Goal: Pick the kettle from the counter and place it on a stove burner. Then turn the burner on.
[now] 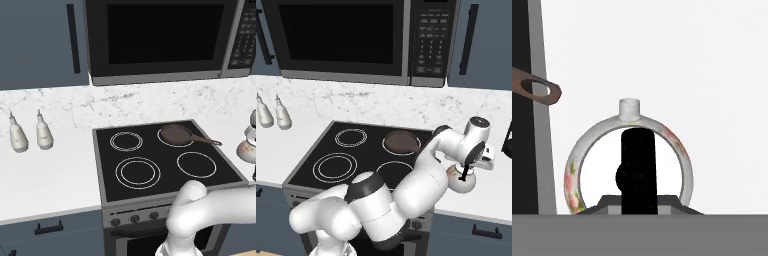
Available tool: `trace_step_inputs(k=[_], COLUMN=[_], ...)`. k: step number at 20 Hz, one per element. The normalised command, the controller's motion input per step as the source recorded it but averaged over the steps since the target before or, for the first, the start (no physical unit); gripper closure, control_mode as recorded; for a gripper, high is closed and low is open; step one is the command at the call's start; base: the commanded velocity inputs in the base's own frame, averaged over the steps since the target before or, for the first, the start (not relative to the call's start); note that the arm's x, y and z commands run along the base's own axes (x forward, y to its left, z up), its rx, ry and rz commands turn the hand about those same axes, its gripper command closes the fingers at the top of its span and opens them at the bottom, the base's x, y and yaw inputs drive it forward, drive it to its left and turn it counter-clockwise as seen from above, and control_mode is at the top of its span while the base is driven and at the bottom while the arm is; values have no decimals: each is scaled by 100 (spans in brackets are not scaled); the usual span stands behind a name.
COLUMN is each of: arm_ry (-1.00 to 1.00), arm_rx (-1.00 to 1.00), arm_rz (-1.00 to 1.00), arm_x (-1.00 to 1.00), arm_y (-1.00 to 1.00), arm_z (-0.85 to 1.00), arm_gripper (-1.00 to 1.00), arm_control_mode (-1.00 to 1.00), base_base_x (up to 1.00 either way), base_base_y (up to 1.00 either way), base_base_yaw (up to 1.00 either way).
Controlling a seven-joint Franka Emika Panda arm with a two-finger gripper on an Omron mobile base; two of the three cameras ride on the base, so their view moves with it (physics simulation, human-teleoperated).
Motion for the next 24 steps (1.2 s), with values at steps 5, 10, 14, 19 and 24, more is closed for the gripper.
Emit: trace_step_inputs(k=[5, 10, 14, 19, 24], arm_ry=[-8, -25, -39, -44, -24], arm_rx=[0, 0, 0, 0, 0], arm_rz=[0, 0, 0, 3, 0], arm_x=[0, -22, -48, -55, -35], arm_y=[2, 24, 57, 100, 100], arm_z=[5, 44, 62, 67, 35], arm_gripper=[100, 100, 100, 100, 100], arm_control_mode=[-100, -100, -100, -100, -100], base_base_x=[0, 0, 0, 0, 0], base_base_y=[0, 0, 0, 0, 0], base_base_yaw=[0, 0, 0, 0, 0])
